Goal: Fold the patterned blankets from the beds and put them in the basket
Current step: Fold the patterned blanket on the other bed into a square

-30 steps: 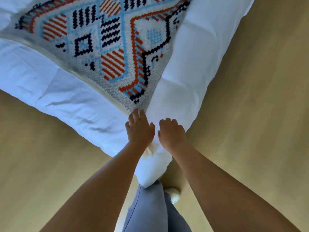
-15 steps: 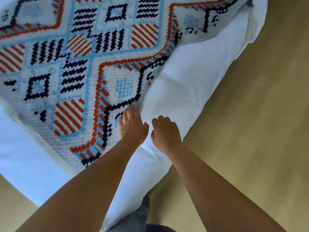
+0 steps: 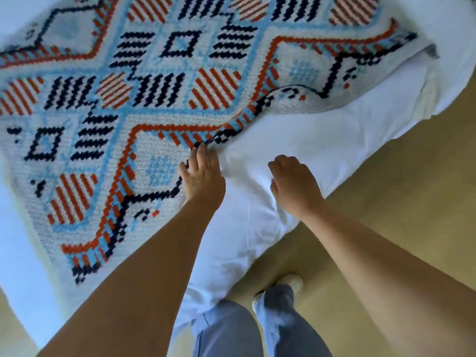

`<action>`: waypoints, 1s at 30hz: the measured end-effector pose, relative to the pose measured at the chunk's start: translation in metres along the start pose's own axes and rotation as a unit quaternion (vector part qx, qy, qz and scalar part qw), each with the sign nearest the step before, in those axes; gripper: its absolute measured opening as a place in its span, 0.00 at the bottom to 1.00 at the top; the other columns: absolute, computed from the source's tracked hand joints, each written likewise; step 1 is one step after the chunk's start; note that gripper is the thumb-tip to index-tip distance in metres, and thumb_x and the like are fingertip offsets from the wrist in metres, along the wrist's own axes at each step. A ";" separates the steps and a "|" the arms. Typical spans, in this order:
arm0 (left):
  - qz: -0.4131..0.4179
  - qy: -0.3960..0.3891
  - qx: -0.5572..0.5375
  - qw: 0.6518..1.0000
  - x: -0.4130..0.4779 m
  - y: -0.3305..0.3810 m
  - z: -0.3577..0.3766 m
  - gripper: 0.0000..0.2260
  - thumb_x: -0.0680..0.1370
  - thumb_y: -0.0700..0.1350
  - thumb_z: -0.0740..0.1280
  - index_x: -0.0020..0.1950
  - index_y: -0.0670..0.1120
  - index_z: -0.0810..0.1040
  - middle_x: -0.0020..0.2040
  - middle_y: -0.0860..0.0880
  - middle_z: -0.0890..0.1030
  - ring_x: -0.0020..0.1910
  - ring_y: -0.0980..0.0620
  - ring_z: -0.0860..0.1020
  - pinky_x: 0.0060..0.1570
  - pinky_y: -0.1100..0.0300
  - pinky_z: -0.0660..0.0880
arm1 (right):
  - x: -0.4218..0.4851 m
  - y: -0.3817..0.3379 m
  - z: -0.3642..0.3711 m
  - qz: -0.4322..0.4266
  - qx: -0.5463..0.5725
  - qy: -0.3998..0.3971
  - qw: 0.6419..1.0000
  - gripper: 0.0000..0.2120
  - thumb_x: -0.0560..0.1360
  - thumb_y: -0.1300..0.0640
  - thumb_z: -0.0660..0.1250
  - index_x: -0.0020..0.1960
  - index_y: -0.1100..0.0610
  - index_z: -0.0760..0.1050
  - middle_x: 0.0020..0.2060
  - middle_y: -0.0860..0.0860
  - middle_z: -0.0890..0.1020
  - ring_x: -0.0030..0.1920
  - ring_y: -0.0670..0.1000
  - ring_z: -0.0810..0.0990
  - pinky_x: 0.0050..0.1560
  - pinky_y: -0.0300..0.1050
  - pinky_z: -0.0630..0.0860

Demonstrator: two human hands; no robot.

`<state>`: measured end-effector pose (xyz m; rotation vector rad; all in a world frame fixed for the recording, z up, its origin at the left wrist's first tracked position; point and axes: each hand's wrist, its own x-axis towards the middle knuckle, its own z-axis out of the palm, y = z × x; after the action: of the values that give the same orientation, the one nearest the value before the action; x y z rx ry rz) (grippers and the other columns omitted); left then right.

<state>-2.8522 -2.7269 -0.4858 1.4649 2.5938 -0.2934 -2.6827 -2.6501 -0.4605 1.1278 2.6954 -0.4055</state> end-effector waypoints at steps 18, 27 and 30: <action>-0.043 0.036 -0.105 0.993 0.073 -0.004 0.001 0.09 0.75 0.40 0.65 0.55 0.45 0.74 0.69 0.43 0.67 0.67 0.41 0.64 0.61 0.41 0.64 | 0.171 0.016 -0.037 -0.100 -0.106 -0.009 0.989 0.15 0.73 0.70 0.57 0.59 0.63 0.68 0.55 0.61 0.73 0.57 0.61 0.70 0.44 0.50 0.68; 0.008 -0.062 -0.210 0.976 -0.019 0.056 0.015 0.15 0.76 0.48 0.65 0.58 0.41 0.75 0.72 0.40 0.64 0.72 0.41 0.60 0.69 0.42 0.53 | 0.123 0.034 -0.043 -0.152 -0.171 -0.290 0.929 0.04 0.74 0.57 0.61 0.42 0.57 0.68 0.32 0.51 0.69 0.32 0.51 0.67 0.35 0.44 0.66; -0.020 -0.088 -0.208 0.974 -0.005 0.065 0.009 0.24 0.76 0.52 0.62 0.70 0.46 0.65 0.76 0.44 0.56 0.75 0.44 0.51 0.70 0.42 0.45 | 0.129 0.041 -0.050 -0.165 -0.114 -0.311 0.929 0.04 0.75 0.57 0.61 0.46 0.56 0.65 0.36 0.50 0.66 0.39 0.53 0.66 0.35 0.44 0.63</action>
<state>-2.7932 -2.7007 -0.4995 1.1818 2.3581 0.1097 -2.7454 -2.5205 -0.4566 0.3798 2.2692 -0.3992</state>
